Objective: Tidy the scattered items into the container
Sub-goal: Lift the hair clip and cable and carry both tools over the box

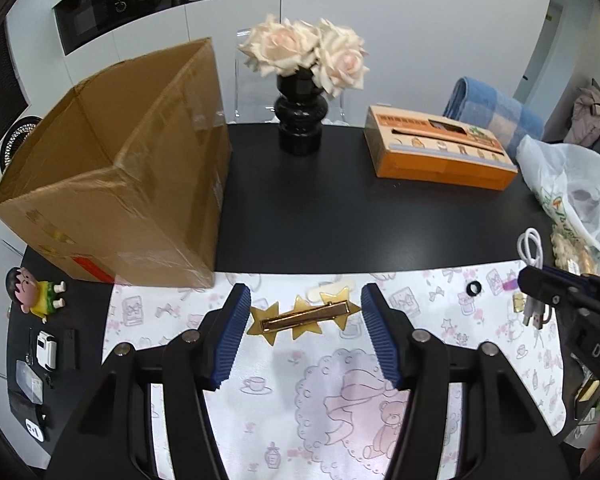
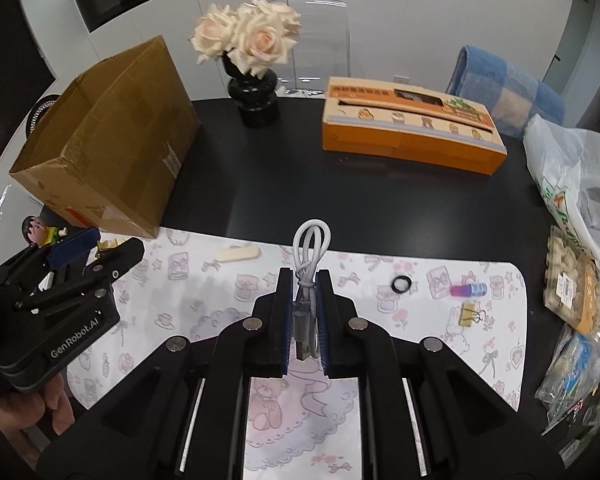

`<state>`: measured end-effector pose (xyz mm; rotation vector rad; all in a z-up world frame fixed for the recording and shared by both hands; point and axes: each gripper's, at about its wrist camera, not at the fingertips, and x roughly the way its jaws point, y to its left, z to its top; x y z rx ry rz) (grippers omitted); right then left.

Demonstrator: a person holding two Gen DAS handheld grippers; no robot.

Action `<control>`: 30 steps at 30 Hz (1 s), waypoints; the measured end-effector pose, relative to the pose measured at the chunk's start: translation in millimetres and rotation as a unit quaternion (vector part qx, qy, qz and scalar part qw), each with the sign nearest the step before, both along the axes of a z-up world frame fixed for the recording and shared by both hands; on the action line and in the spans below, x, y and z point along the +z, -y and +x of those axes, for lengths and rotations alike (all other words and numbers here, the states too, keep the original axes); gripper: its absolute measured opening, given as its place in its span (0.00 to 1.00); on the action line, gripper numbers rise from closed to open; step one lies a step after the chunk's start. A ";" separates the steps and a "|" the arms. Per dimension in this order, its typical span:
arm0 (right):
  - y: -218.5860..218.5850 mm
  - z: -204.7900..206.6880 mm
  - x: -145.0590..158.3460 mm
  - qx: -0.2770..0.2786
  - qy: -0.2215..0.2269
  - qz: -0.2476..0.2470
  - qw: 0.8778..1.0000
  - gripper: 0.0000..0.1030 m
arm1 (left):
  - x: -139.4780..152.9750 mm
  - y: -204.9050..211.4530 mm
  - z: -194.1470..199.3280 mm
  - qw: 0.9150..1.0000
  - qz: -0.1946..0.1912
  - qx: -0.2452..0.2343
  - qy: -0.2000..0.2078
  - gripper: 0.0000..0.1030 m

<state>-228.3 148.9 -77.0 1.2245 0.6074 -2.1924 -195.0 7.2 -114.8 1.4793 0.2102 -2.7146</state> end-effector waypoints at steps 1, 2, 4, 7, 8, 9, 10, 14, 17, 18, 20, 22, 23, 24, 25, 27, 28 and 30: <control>4.3 1.4 1.6 0.003 -0.001 0.000 1.000 0.11 | 1.8 3.4 -0.4 1.000 0.001 0.002 -0.001 0.55; 8.8 2.7 3.3 0.005 -0.003 0.001 1.000 0.11 | 3.2 6.2 -1.0 1.000 0.003 0.003 -0.002 0.55; 17.7 5.3 6.9 0.010 -0.006 0.002 1.000 0.11 | 7.8 13.2 -2.2 1.000 0.005 0.008 -0.008 0.55; 30.1 8.7 12.7 0.015 -0.011 0.003 1.000 0.11 | 15.1 26.5 -3.4 1.000 0.015 0.017 -0.015 0.55; 34.6 10.0 14.6 0.017 -0.013 0.002 1.000 0.11 | 17.8 31.4 -3.9 0.999 0.018 0.022 -0.018 0.55; 39.2 11.4 16.6 0.019 -0.014 0.001 1.000 0.11 | 20.6 35.3 -4.6 0.999 0.021 0.024 -0.021 0.55; 43.4 12.8 18.2 0.022 -0.015 0.002 1.000 0.11 | 23.4 39.3 -5.3 0.999 0.023 0.026 -0.023 0.55; 64.5 18.8 24.8 0.030 -0.020 0.005 0.999 0.11 | 36.8 55.4 -8.9 0.999 0.020 0.031 -0.036 0.55; 82.8 25.6 30.5 0.040 -0.027 0.007 0.999 0.11 | 45.9 67.9 -10.8 0.998 0.018 0.036 -0.045 0.55; 88.8 27.7 32.6 0.043 -0.029 0.006 0.999 0.11 | 48.5 72.4 -11.4 0.998 0.018 0.038 -0.047 0.55; 100.7 31.4 37.0 0.049 -0.033 0.005 0.998 0.11 | 53.5 82.3 -12.7 0.998 0.016 0.043 -0.052 0.55; 113.6 35.1 42.1 0.054 -0.037 0.004 0.998 0.11 | 57.8 93.1 -14.4 0.997 0.017 0.049 -0.056 0.55; 120.2 37.2 44.8 0.058 -0.040 0.004 0.998 0.11 | 59.7 98.9 -15.4 0.997 0.018 0.052 -0.058 0.55; 127.1 39.3 47.5 0.061 -0.042 0.004 0.997 0.11 | 61.7 104.6 -16.5 0.997 0.018 0.055 -0.060 0.55; 134.3 41.2 50.0 0.065 -0.044 0.003 0.997 0.11 | 63.7 110.3 -17.5 0.996 0.018 0.058 -0.061 0.55; 148.1 45.0 54.6 0.073 -0.049 0.004 0.996 0.11 | 68.0 122.2 -19.8 0.996 0.017 0.064 -0.066 0.55; 155.3 46.7 56.8 0.076 -0.051 0.003 0.996 0.11 | 70.3 128.2 -21.1 0.995 0.017 0.068 -0.068 0.55; 170.6 50.0 61.3 0.083 -0.054 0.000 0.995 0.11 | 74.6 139.8 -23.3 0.995 0.015 0.073 -0.071 0.55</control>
